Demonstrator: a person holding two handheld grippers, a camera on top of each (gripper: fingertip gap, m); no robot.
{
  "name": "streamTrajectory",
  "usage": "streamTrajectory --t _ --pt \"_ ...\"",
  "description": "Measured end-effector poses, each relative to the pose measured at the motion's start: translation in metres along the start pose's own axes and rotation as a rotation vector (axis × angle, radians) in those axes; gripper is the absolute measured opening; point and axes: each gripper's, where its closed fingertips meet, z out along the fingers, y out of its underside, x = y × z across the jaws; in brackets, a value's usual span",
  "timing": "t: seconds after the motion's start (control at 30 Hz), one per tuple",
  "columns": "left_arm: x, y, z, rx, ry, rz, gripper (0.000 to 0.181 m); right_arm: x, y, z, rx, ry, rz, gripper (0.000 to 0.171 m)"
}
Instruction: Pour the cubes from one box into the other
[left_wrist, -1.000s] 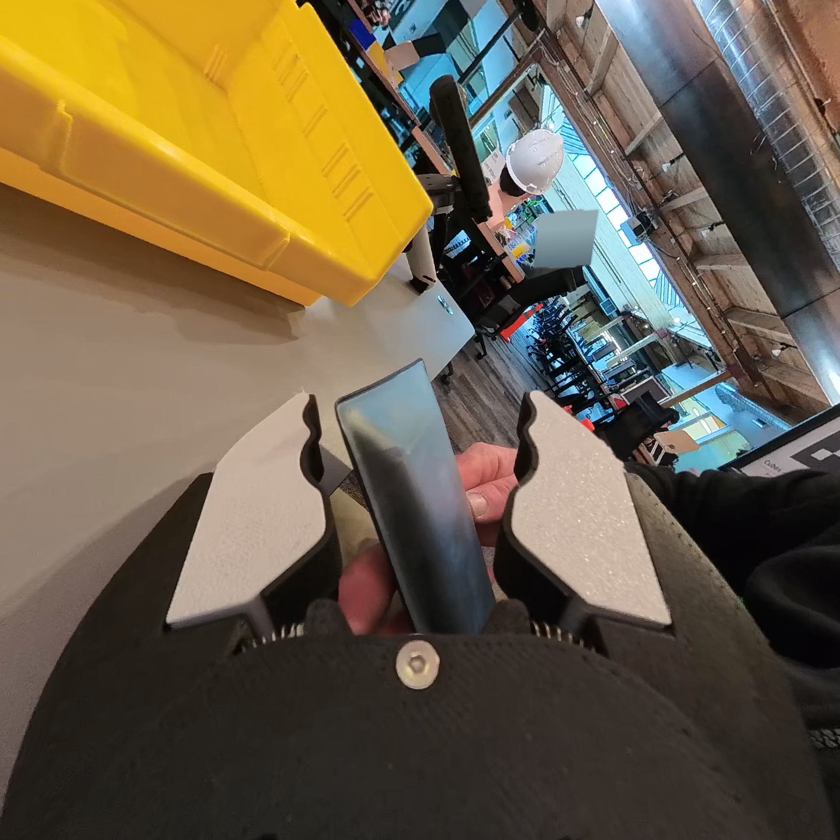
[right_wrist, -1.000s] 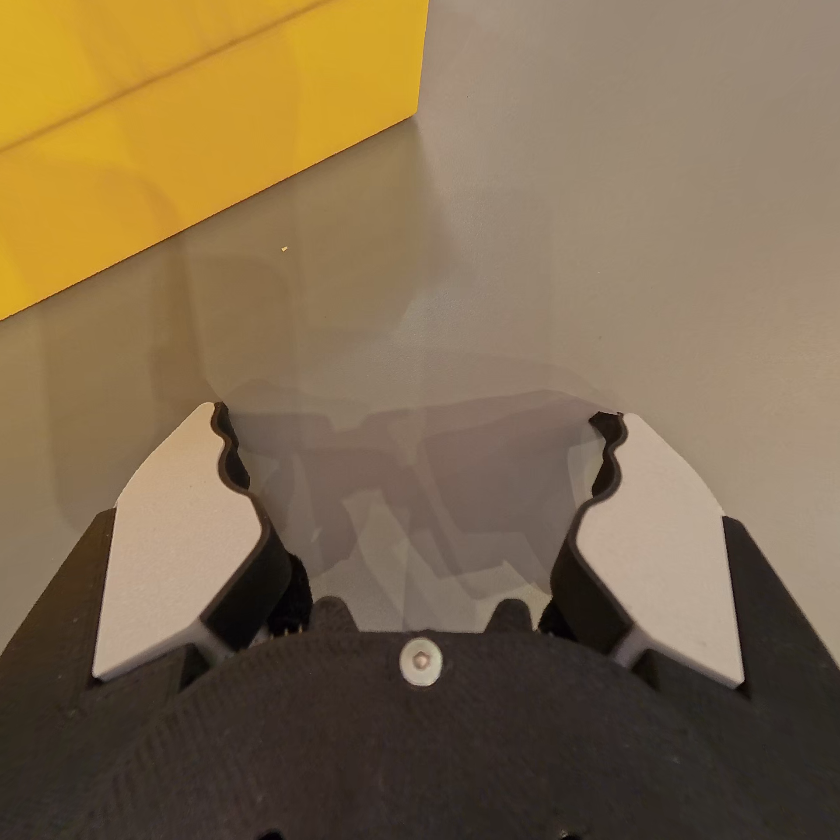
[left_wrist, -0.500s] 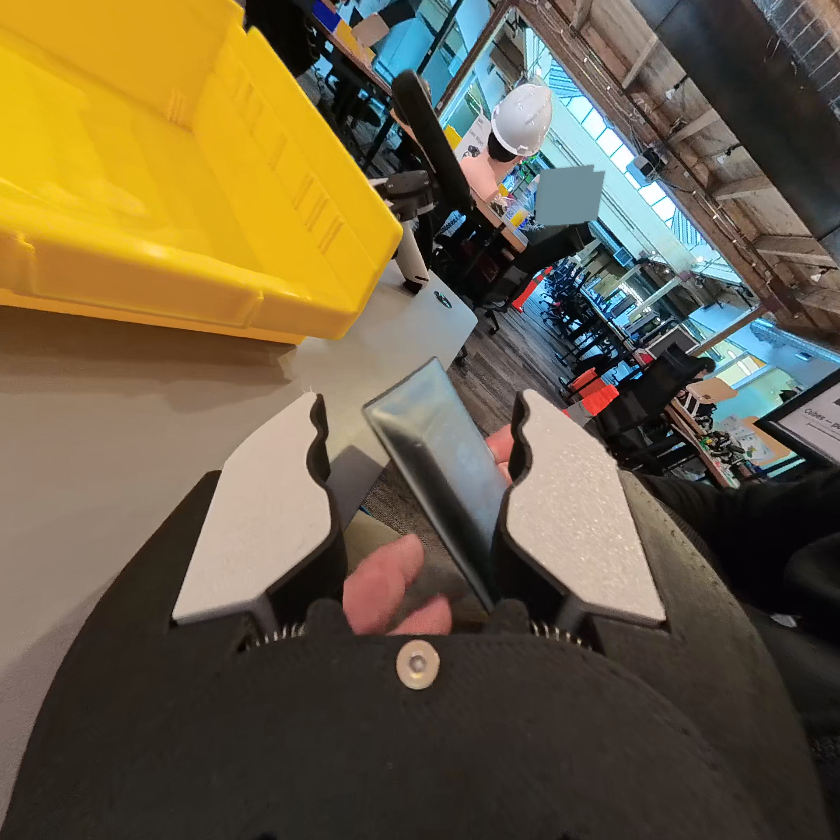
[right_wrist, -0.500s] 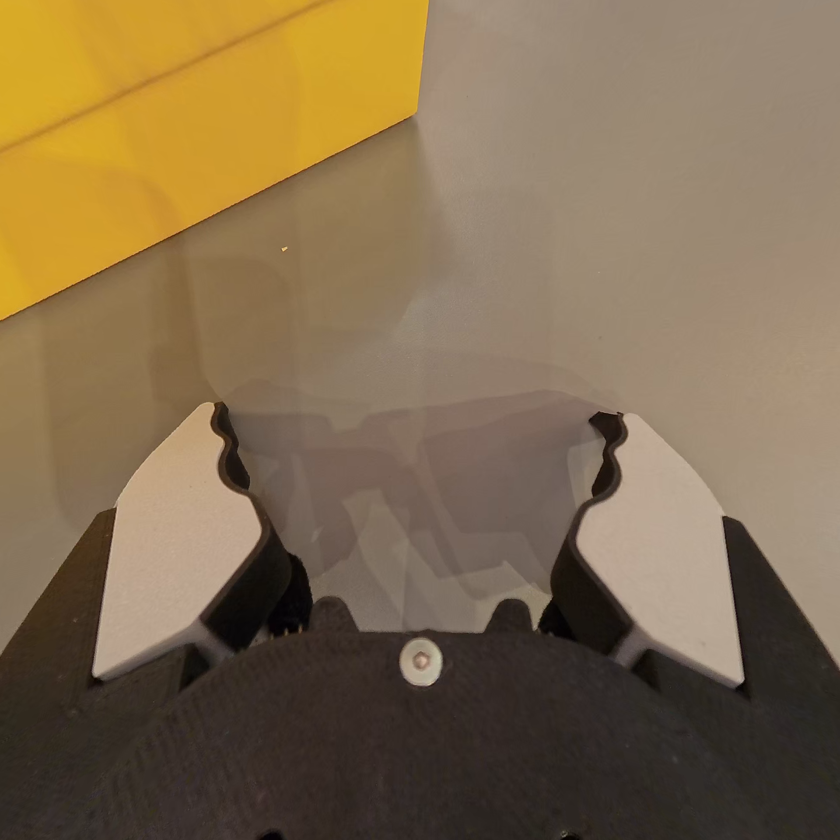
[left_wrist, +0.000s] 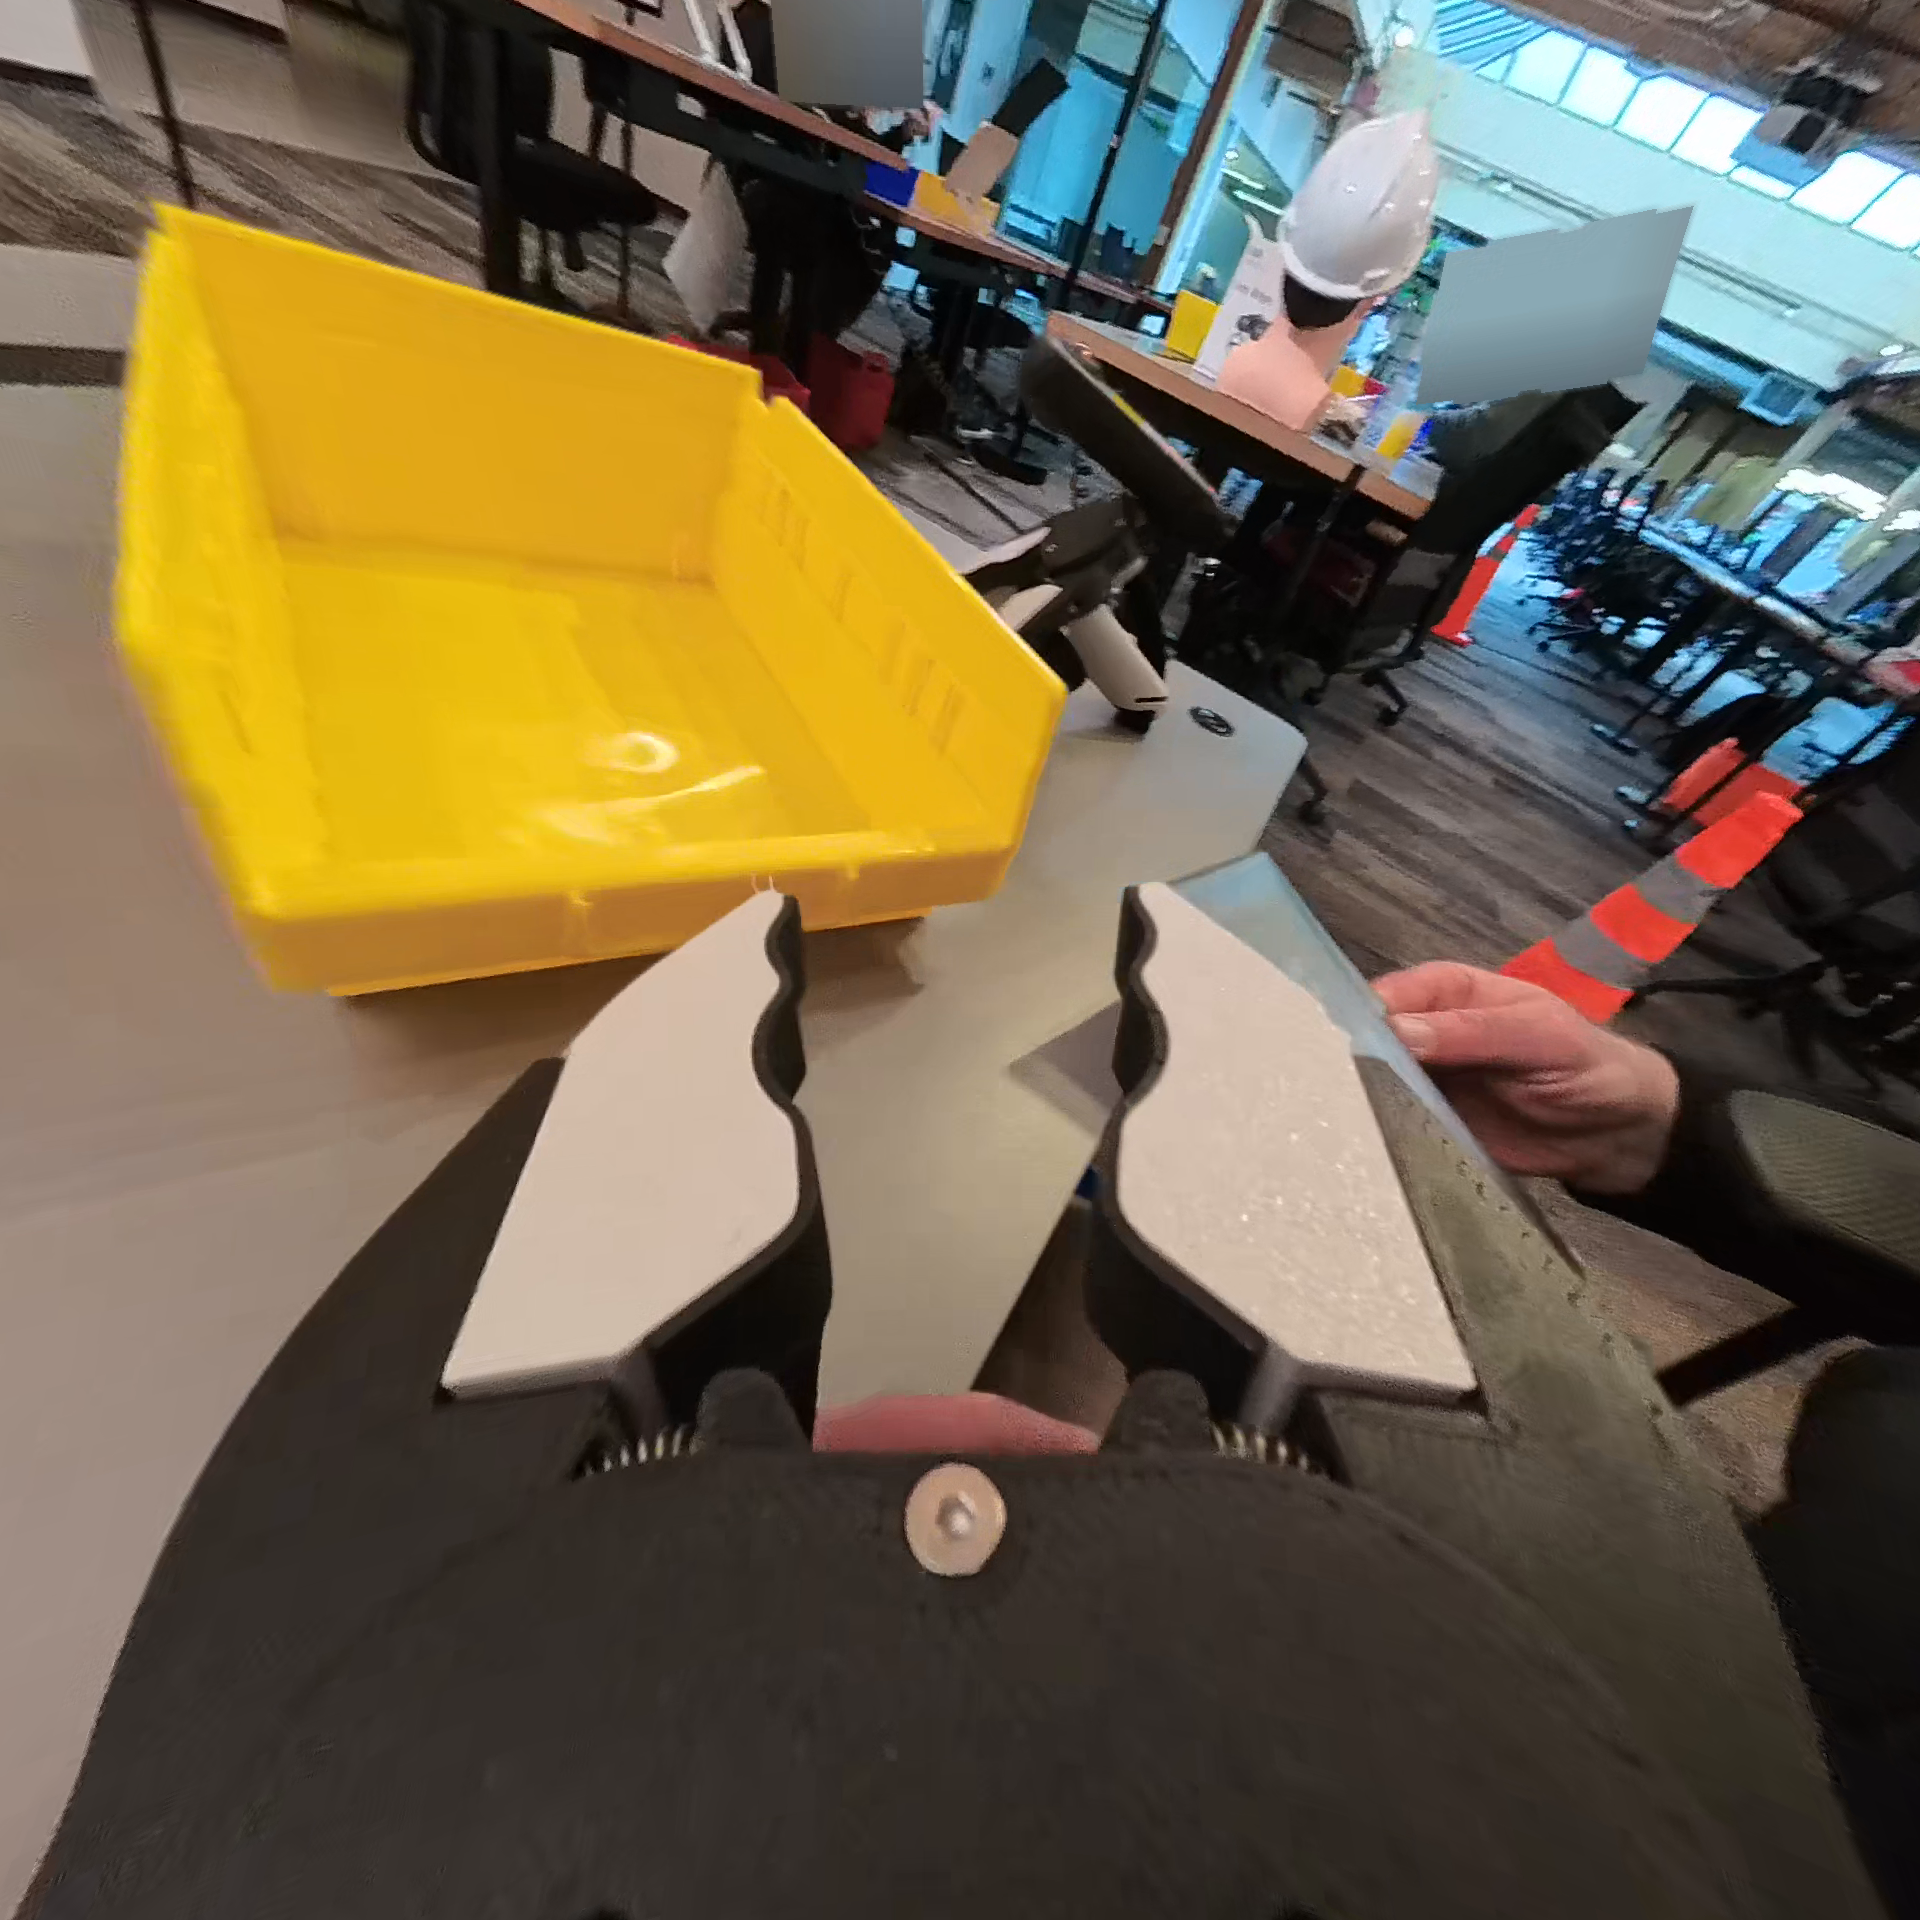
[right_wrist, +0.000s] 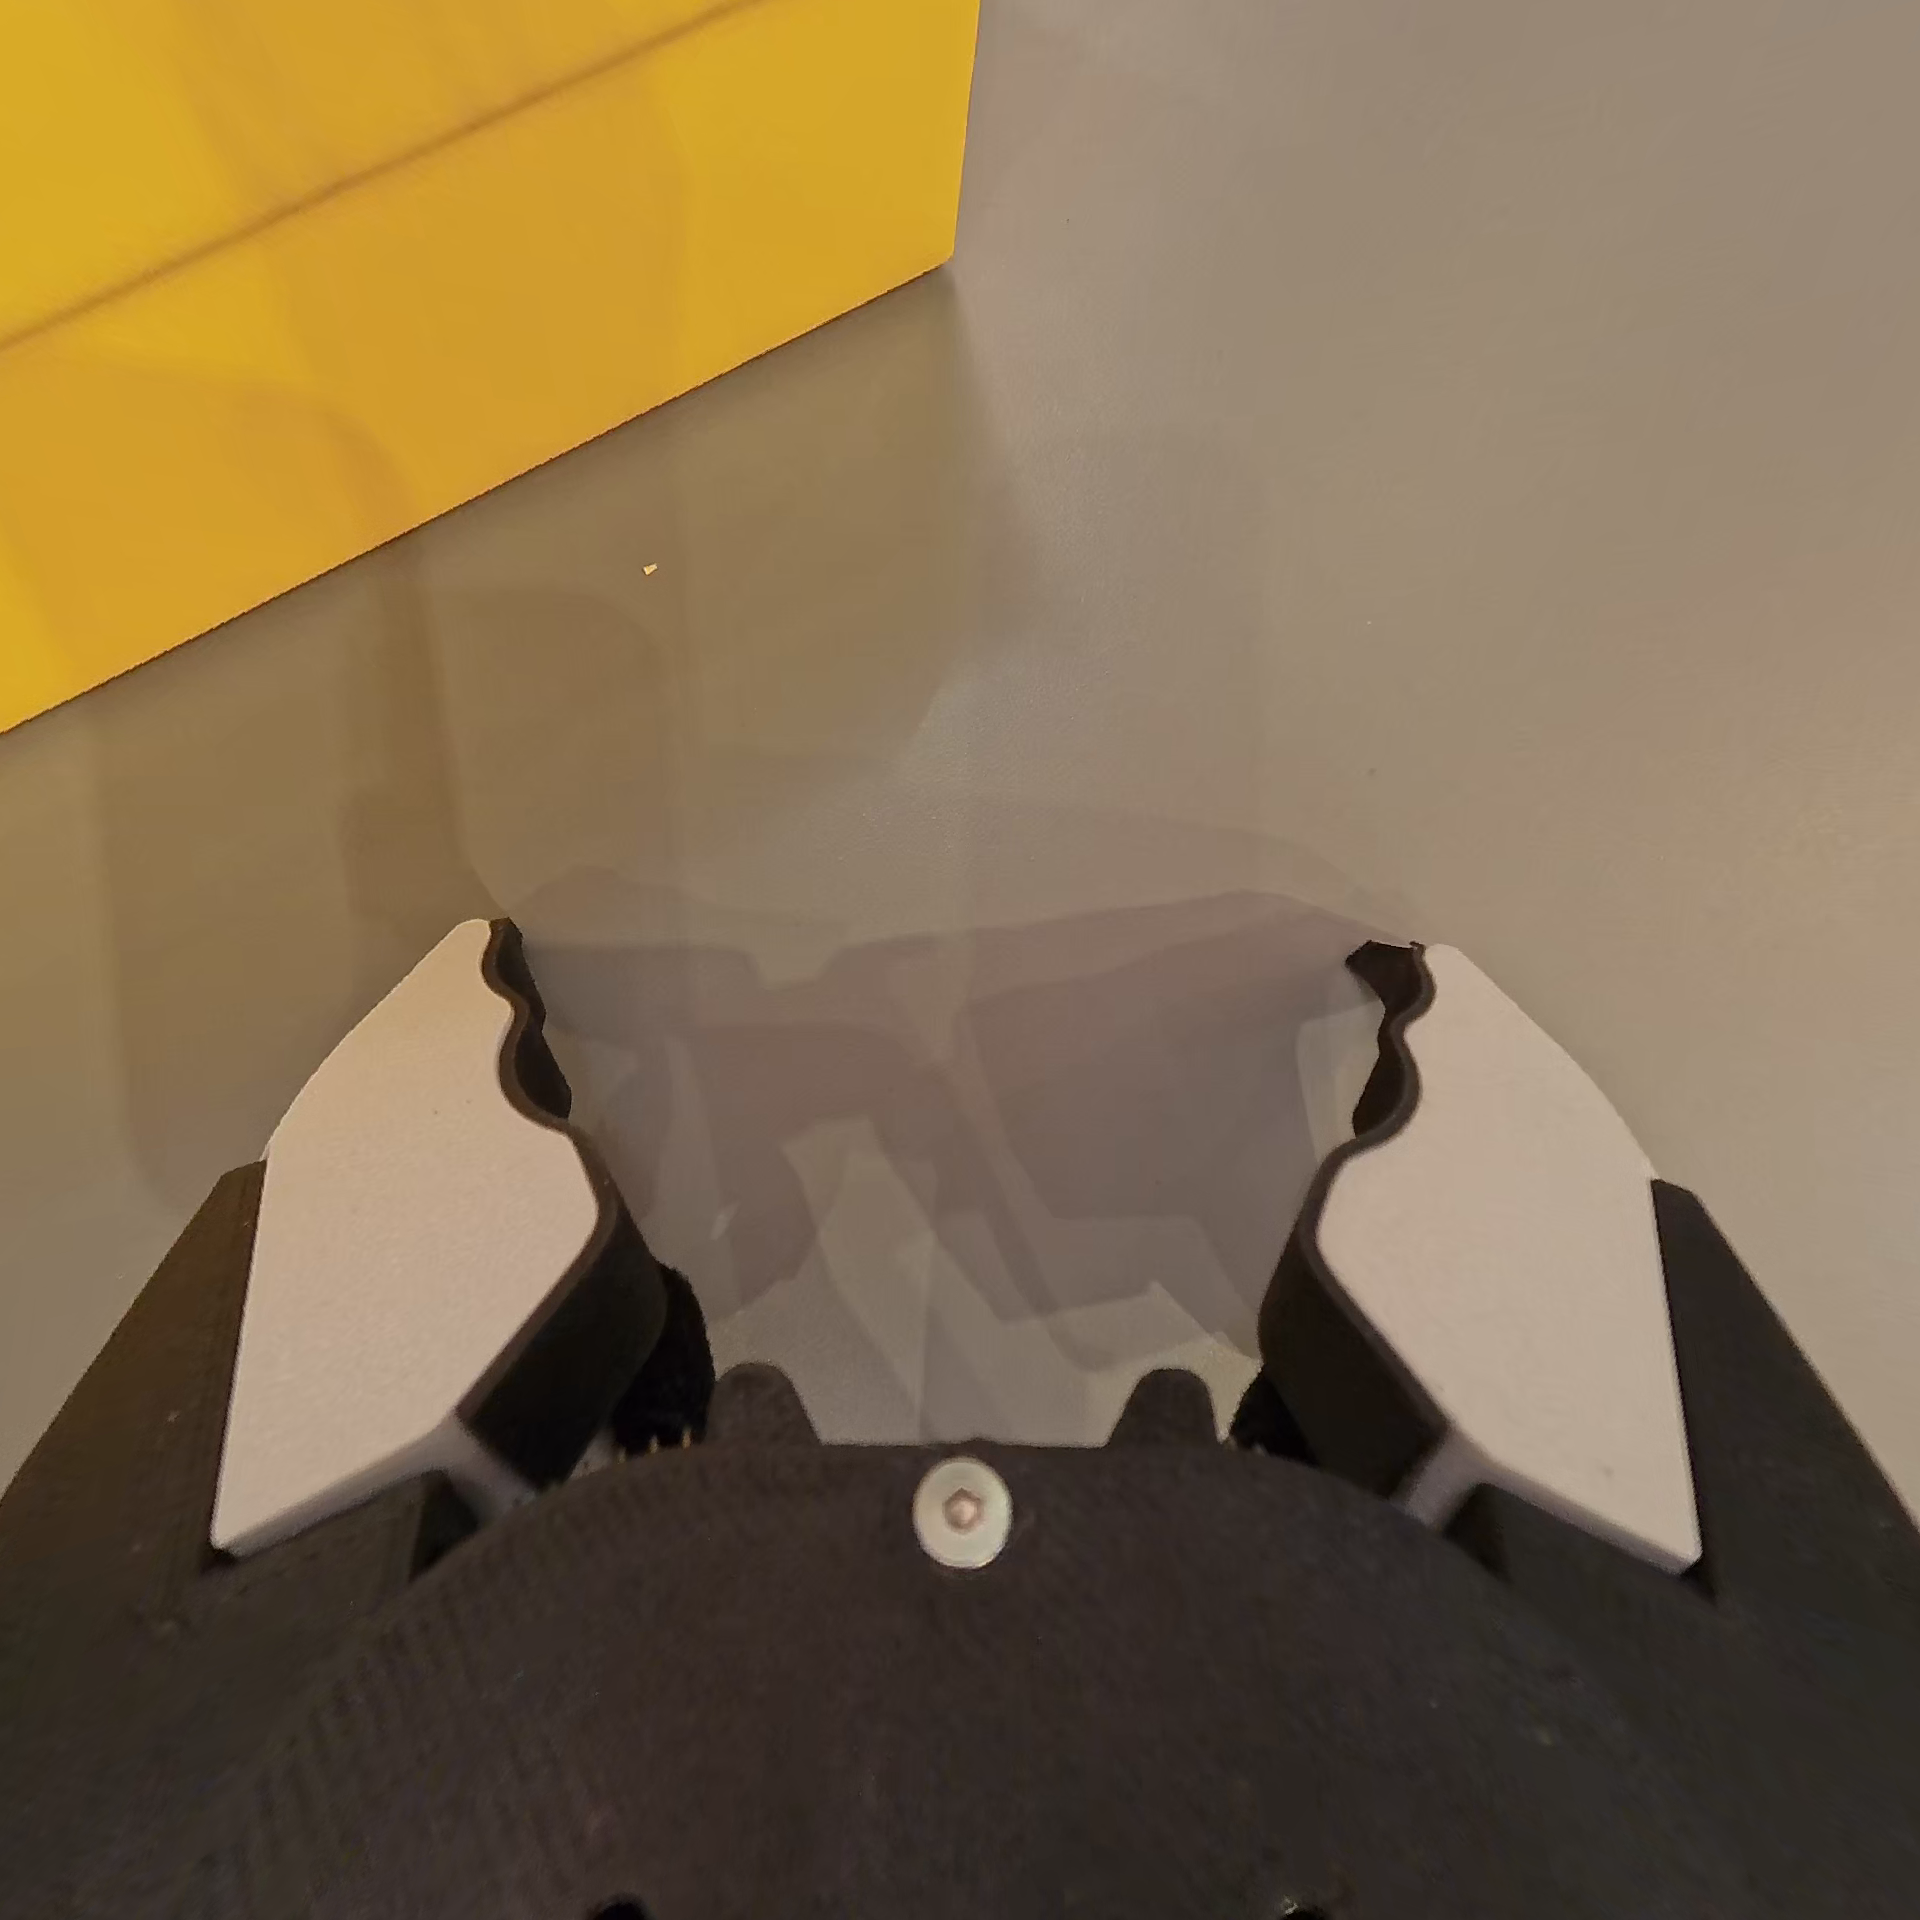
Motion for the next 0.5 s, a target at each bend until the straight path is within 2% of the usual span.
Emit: streamTrajectory --t 0.13,0.33,0.43,0.5 --pt "-0.028 -0.007 -0.013 -0.009 -0.096 0.03 0.053 0.0 0.0 0.0 0.0 0.0 0.0 0.142" --pt "-0.065 0.005 -0.024 -0.076 -0.255 0.119 0.065 0.0 0.0 0.0 0.0 0.0 0.0 0.142" --pt "-0.08 0.019 -0.022 -0.123 -0.289 0.069 0.08 0.0 0.0 0.0 0.0 0.0 0.0 0.142" --pt "-0.088 0.024 -0.023 -0.111 -0.313 0.046 0.08 0.0 0.0 0.0 0.0 0.0 0.0 0.142"
